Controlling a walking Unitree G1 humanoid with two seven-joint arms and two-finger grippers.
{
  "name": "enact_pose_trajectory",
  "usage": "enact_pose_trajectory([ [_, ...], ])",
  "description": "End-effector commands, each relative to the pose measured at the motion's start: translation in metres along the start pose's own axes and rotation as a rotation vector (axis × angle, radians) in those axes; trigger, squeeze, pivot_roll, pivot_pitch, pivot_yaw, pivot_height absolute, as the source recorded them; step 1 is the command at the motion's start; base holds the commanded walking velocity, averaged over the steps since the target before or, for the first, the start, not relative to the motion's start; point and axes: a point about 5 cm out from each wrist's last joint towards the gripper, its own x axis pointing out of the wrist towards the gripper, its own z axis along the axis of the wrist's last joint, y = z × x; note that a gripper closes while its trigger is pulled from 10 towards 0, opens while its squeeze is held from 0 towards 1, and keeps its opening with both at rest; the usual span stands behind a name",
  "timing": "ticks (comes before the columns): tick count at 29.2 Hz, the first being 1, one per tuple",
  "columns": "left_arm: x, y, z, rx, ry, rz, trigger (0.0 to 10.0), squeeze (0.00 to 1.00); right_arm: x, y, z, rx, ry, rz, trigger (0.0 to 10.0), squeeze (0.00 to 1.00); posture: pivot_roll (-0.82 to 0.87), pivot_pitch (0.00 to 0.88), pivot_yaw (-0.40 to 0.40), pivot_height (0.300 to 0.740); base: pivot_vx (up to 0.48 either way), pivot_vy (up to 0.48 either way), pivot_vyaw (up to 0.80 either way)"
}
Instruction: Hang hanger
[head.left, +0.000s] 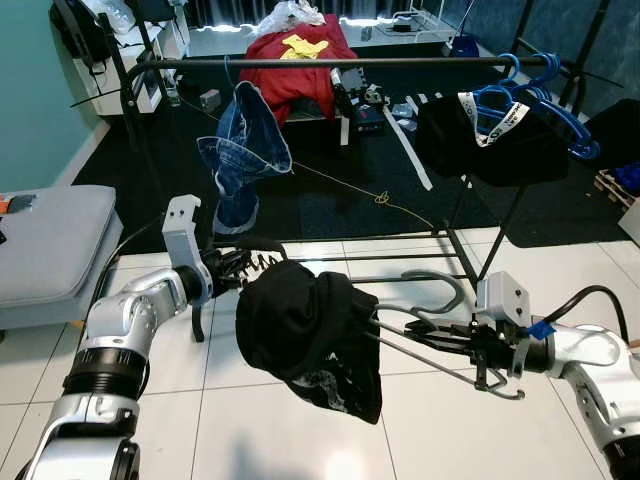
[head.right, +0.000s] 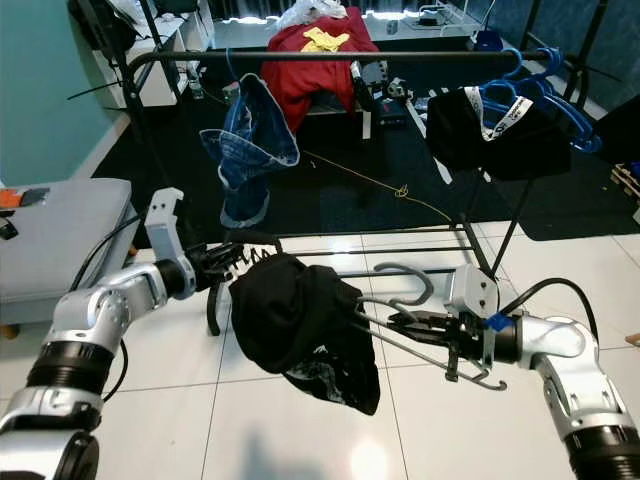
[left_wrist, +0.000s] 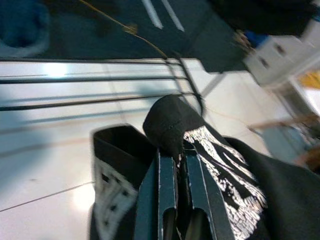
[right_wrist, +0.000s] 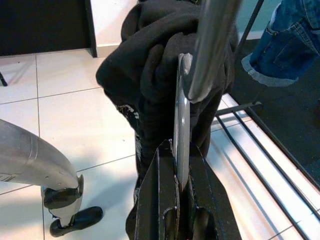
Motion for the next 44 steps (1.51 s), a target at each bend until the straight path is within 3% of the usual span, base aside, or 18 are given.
enact_pose_trajectory([
  [1,-0.007,0.026,0.007,0.008,-0.048,0.178,0.0,0.0,-0.001,-0.001,0.007,-0.027,-0.038,0.003,10.0,0.0,0.03,0.091,0.062,0.74,0.0,0.0,0.0],
  [4,-0.009,0.04,0.011,0.013,-0.072,0.296,0.0,0.0,0.0,0.001,0.007,-0.022,-0.041,0.01,10.0,0.0,0.03,0.088,0.063,0.74,0.0,0.0,0.0],
  [18,-0.016,0.066,0.025,0.04,-0.145,0.535,0.0,0.0,0.004,0.007,0.005,-0.007,-0.06,0.024,10.0,0.0,0.03,0.08,0.063,0.74,0.0,0.0,0.0],
  [20,-0.019,0.074,0.025,0.065,-0.148,0.621,0.0,0.0,0.005,0.008,0.005,-0.004,-0.065,0.027,10.0,0.0,0.03,0.077,0.062,0.74,0.0,0.0,0.0],
  [27,-0.029,0.091,0.034,0.111,-0.183,0.772,0.0,0.0,0.006,0.01,0.005,0.002,-0.066,0.033,10.0,0.0,0.03,0.073,0.063,0.74,0.0,0.0,0.0],
  [35,-0.035,0.101,0.037,0.183,-0.173,0.874,0.0,0.0,0.007,0.012,0.005,0.006,-0.072,0.035,10.0,0.0,0.04,0.077,0.066,0.74,0.0,0.0,0.0],
  [36,-0.038,0.104,0.033,0.263,-0.143,0.92,0.0,0.0,0.008,0.012,0.005,0.007,-0.074,0.036,10.0,0.0,0.03,0.081,0.066,0.74,0.0,0.0,0.0],
  [37,-0.039,0.105,0.032,0.29,-0.134,0.931,0.0,0.0,0.008,0.013,0.005,0.007,-0.075,0.036,10.0,0.0,0.03,0.081,0.066,0.74,0.0,0.0,0.0],
  [44,-0.035,0.101,0.029,0.309,-0.132,0.902,0.0,0.0,0.007,0.012,0.006,0.006,-0.078,0.033,10.0,0.0,0.03,0.087,0.065,0.74,0.0,0.0,0.0],
])
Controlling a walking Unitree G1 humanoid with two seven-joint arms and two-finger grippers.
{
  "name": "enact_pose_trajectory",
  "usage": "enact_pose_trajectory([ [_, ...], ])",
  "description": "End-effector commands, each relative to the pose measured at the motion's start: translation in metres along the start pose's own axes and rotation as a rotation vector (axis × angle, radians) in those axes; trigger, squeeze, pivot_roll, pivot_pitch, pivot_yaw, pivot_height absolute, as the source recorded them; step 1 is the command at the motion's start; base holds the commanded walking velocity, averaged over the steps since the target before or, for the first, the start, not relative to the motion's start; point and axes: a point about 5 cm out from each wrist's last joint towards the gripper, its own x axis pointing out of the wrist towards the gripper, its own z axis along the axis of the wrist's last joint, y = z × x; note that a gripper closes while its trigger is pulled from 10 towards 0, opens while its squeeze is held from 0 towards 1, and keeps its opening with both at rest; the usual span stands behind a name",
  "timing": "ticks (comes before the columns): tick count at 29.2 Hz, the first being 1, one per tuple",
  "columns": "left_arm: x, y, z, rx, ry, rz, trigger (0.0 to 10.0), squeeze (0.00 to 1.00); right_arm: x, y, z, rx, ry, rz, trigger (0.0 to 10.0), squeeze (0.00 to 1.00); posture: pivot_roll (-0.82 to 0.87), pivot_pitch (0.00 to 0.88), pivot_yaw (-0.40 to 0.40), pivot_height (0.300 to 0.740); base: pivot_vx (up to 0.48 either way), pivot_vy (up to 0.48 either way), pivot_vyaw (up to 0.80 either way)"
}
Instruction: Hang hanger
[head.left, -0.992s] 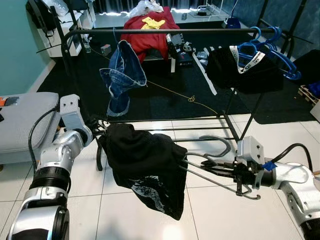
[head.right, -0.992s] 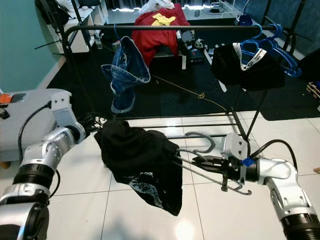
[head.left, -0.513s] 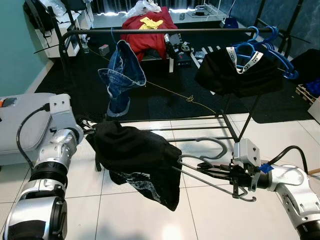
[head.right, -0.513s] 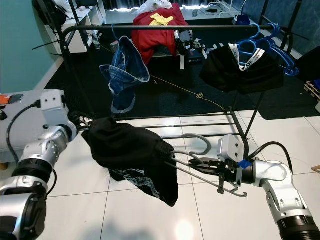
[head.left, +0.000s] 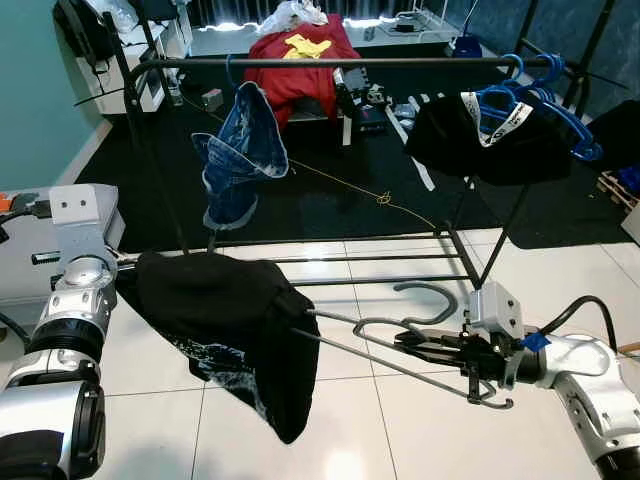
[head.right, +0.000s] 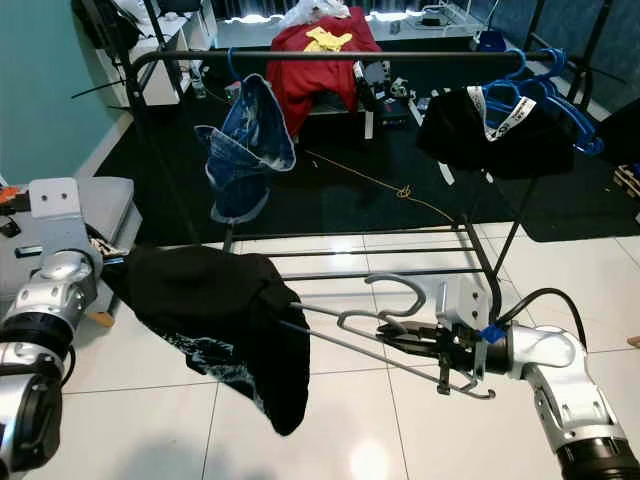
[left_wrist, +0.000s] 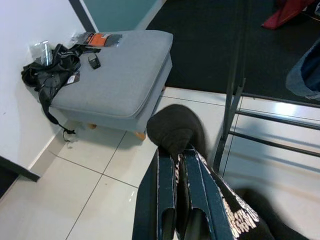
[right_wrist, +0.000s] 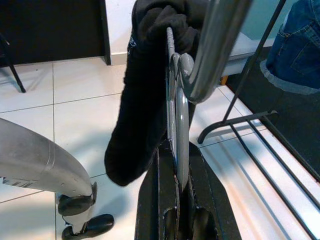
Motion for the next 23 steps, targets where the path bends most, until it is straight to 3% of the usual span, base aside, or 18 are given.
enact_pose_trajectory([
  [1,0.0,0.0,-0.001,0.012,-0.008,-0.022,0.0,0.0,-0.001,-0.001,0.007,-0.016,-0.043,-0.006,10.0,0.0,0.04,0.088,0.063,0.74,0.0,0.0,0.0],
  [3,0.0,-0.003,-0.001,0.01,-0.011,-0.039,0.0,0.0,-0.001,-0.001,0.007,-0.018,-0.045,-0.007,10.0,0.0,0.04,0.088,0.063,0.74,0.0,0.0,0.0],
  [4,-0.001,-0.006,0.0,0.004,-0.014,-0.061,1.0,0.0,0.0,-0.002,0.008,-0.022,-0.048,-0.011,10.0,0.0,0.04,0.088,0.063,0.74,0.0,0.0,0.0],
  [5,-0.001,-0.006,0.0,0.004,-0.014,-0.061,1.0,0.0,0.0,-0.002,0.008,-0.022,-0.048,-0.011,10.0,0.0,0.04,0.088,0.063,0.74,0.0,0.0,0.0],
  [6,-0.002,-0.01,0.0,-0.004,-0.016,-0.095,3.9,0.0,0.0,-0.003,0.009,-0.025,-0.052,-0.015,10.0,0.0,0.04,0.088,0.063,0.74,0.0,0.0,0.0],
  [7,-0.003,-0.012,0.0,-0.008,-0.017,-0.115,10.0,0.0,0.001,-0.003,0.009,-0.029,-0.057,-0.019,10.0,0.0,0.04,0.089,0.064,0.74,0.0,0.0,0.0],
  [10,-0.004,-0.016,-0.002,-0.018,-0.016,-0.148,10.0,0.0,0.001,-0.004,0.01,-0.034,-0.062,-0.024,10.0,0.0,0.04,0.089,0.064,0.74,0.0,0.0,0.0],
  [11,-0.005,-0.017,-0.003,-0.03,-0.012,-0.159,10.0,0.45,0.001,-0.004,0.01,-0.036,-0.065,-0.027,10.0,0.0,0.04,0.089,0.064,0.74,0.0,0.0,0.0],
  [12,-0.005,-0.017,-0.003,-0.03,-0.012,-0.159,10.0,0.45,0.001,-0.004,0.01,-0.036,-0.065,-0.027,10.0,0.0,0.04,0.089,0.064,0.74,0.0,0.0,0.0],
  [13,-0.005,-0.017,-0.003,-0.04,-0.01,-0.168,10.0,1.0,0.001,-0.004,0.011,-0.037,-0.066,-0.029,10.0,0.0,0.04,0.09,0.064,0.74,0.0,0.0,0.0],
  [17,-0.006,-0.018,-0.003,-0.044,-0.019,-0.171,10.0,1.0,0.001,-0.005,0.012,-0.04,-0.071,-0.033,10.0,0.0,0.04,0.091,0.062,0.74,0.0,0.0,0.0],
  [18,-0.006,-0.018,-0.001,-0.055,-0.032,-0.175,10.0,0.0,0.001,-0.006,0.012,-0.042,-0.076,-0.037,10.0,0.0,0.04,0.09,0.062,0.74,0.0,0.0,0.0],
  [23,-0.008,-0.02,0.007,-0.132,-0.087,-0.208,10.0,0.0,0.002,-0.007,0.014,-0.049,-0.085,-0.045,10.0,0.0,0.04,0.091,0.06,0.74,0.0,0.0,0.0],
])
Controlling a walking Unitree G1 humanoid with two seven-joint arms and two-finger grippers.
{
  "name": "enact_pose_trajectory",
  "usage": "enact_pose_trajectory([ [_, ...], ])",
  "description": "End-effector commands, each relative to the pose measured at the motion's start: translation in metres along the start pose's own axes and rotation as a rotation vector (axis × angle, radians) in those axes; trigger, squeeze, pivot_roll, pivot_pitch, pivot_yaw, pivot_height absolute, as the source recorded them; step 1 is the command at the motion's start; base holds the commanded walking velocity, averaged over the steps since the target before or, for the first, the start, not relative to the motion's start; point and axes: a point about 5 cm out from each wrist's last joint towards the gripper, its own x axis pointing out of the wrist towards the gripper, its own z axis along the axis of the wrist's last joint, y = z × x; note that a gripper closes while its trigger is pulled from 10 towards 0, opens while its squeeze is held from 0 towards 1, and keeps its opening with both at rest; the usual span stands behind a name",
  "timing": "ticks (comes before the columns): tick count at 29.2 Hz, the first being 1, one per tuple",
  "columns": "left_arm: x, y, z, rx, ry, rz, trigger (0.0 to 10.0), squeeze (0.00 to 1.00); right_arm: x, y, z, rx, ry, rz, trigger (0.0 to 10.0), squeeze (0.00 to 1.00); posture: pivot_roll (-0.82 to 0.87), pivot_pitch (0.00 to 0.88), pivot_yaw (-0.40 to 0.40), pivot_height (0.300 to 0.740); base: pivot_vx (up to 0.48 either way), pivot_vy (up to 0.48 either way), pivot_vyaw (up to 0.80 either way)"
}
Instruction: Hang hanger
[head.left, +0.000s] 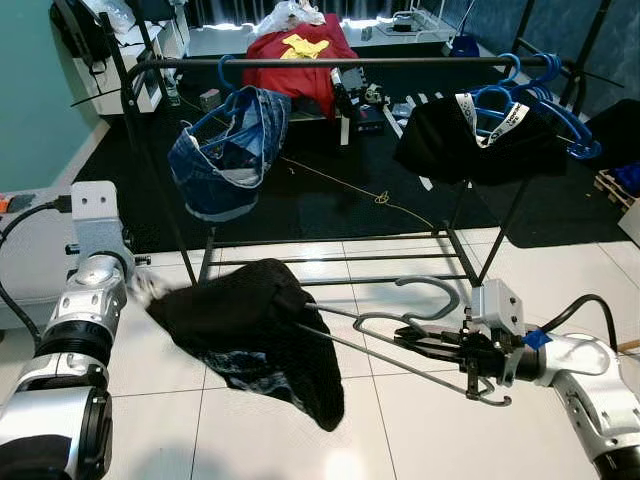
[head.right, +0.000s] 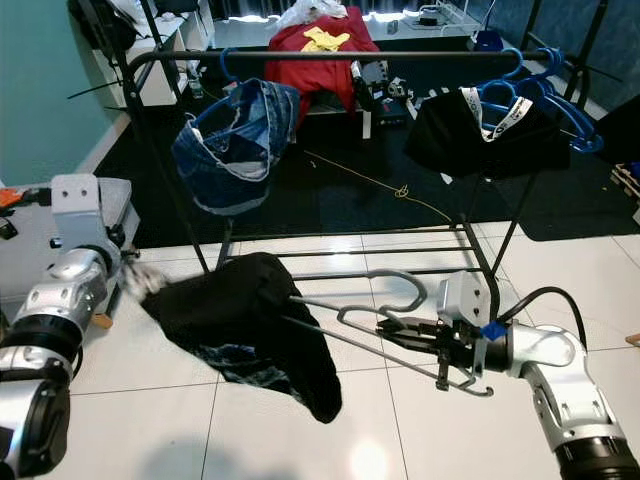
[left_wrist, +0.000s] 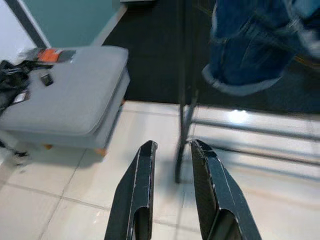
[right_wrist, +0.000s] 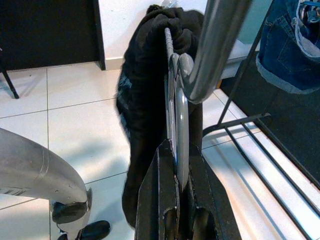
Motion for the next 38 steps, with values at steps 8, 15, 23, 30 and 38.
enact_pose_trajectory([
  [8,-0.002,0.001,0.015,-0.108,-0.106,-0.011,10.0,0.0,0.003,-0.007,0.014,-0.07,-0.085,-0.044,10.0,0.0,0.04,0.09,0.063,0.74,0.0,0.0,0.0],
  [15,-0.03,-0.054,0.044,-0.236,-0.273,-0.539,10.0,0.0,0.011,-0.018,0.03,-0.112,-0.21,-0.141,10.0,0.0,0.04,0.09,0.064,0.74,0.0,0.0,0.0],
  [23,-0.086,-0.07,0.046,0.06,-0.333,-1.154,10.0,0.0,0.022,-0.029,0.047,-0.092,-0.34,-0.17,10.0,0.0,0.06,0.086,0.056,0.74,0.0,0.0,0.0],
  [30,-0.09,-0.062,0.049,0.131,-0.344,-1.207,10.0,0.0,0.022,-0.03,0.049,-0.078,-0.347,-0.149,10.0,0.0,0.06,0.083,0.052,0.74,0.0,0.0,0.0],
  [38,-0.091,-0.05,0.074,0.158,-0.434,-1.215,10.0,0.0,0.019,-0.027,0.045,-0.037,-0.309,-0.097,10.0,0.0,0.05,0.078,0.052,0.74,0.0,0.0,0.0],
])
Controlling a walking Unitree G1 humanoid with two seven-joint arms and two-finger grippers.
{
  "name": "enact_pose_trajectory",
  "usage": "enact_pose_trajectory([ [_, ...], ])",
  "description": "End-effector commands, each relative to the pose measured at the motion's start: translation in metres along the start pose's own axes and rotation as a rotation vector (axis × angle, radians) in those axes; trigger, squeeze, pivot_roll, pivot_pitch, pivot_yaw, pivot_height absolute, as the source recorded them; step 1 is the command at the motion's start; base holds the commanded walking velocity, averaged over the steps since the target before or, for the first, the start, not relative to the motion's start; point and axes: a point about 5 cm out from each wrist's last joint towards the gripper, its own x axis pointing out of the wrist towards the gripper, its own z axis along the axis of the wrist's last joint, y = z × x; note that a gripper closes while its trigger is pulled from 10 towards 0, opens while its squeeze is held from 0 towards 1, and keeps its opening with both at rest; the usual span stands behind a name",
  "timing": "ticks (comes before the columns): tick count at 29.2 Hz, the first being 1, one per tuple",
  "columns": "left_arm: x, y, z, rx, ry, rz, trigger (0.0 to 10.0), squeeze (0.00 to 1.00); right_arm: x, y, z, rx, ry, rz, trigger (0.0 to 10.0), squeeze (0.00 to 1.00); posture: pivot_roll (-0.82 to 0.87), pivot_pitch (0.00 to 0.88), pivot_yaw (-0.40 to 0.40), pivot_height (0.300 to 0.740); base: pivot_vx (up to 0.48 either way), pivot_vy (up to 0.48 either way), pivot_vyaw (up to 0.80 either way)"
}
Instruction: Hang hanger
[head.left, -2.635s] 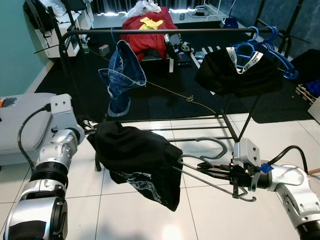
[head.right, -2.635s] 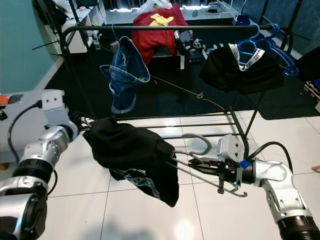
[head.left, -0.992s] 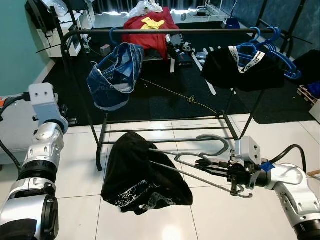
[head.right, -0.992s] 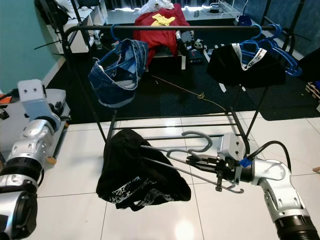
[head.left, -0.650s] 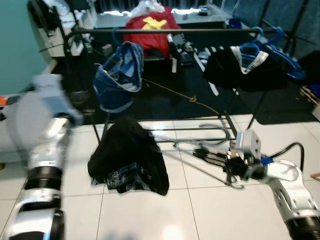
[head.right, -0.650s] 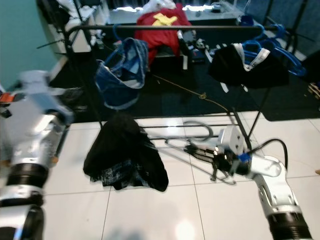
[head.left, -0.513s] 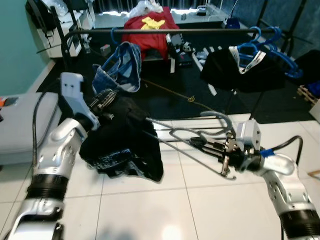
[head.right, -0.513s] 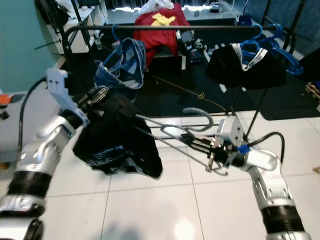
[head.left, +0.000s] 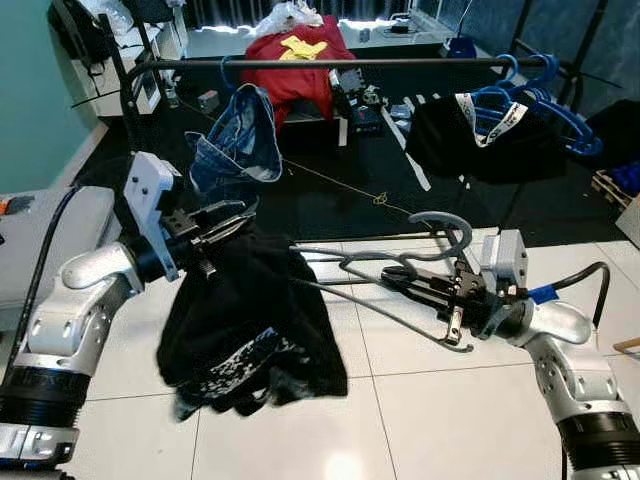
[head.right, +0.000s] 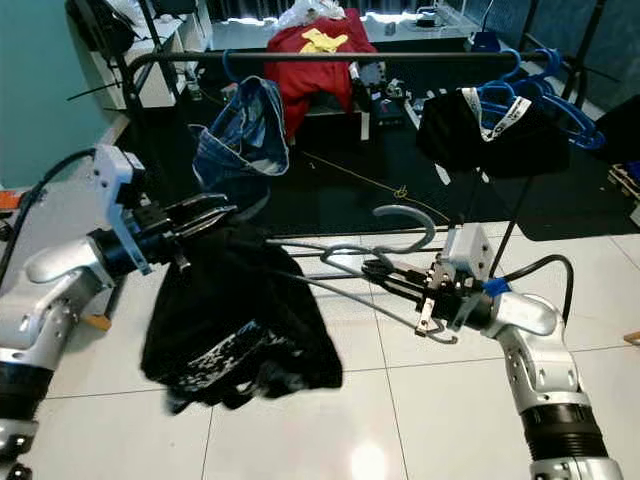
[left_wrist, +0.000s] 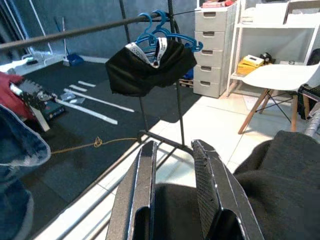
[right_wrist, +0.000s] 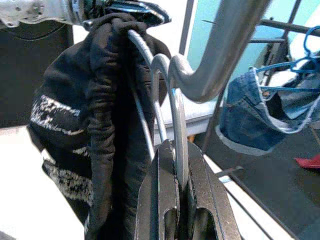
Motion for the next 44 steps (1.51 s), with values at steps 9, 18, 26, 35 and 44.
enact_pose_trajectory([
  [9,0.0,0.022,0.029,-0.122,-0.138,0.066,10.0,1.0,0.001,-0.002,0.009,-0.014,-0.038,0.008,10.0,0.0,0.05,0.067,0.053,0.74,0.0,0.0,0.0],
  [18,-0.005,-0.011,0.016,-0.136,0.015,-0.215,10.0,0.0,0.001,-0.001,0.007,0.0,-0.024,0.027,10.0,0.0,0.05,0.062,0.047,0.74,0.0,0.0,0.0],
  [26,-0.006,-0.036,0.004,-0.097,0.123,-0.35,10.0,0.0,0.0,0.001,0.008,0.011,-0.017,0.04,10.0,0.0,0.05,0.062,0.045,0.74,0.0,0.0,0.0],
  [35,0.006,-0.043,0.009,-0.047,0.071,-0.334,10.0,0.0,0.002,0.004,0.008,0.04,-0.014,0.08,10.0,0.0,0.05,0.075,0.045,0.74,0.0,0.0,0.0],
  [44,0.014,-0.037,0.019,0.025,-0.011,-0.281,10.0,0.0,0.002,0.007,0.006,0.065,-0.003,0.104,10.0,0.0,0.04,0.08,0.047,0.74,0.0,0.0,0.0],
])
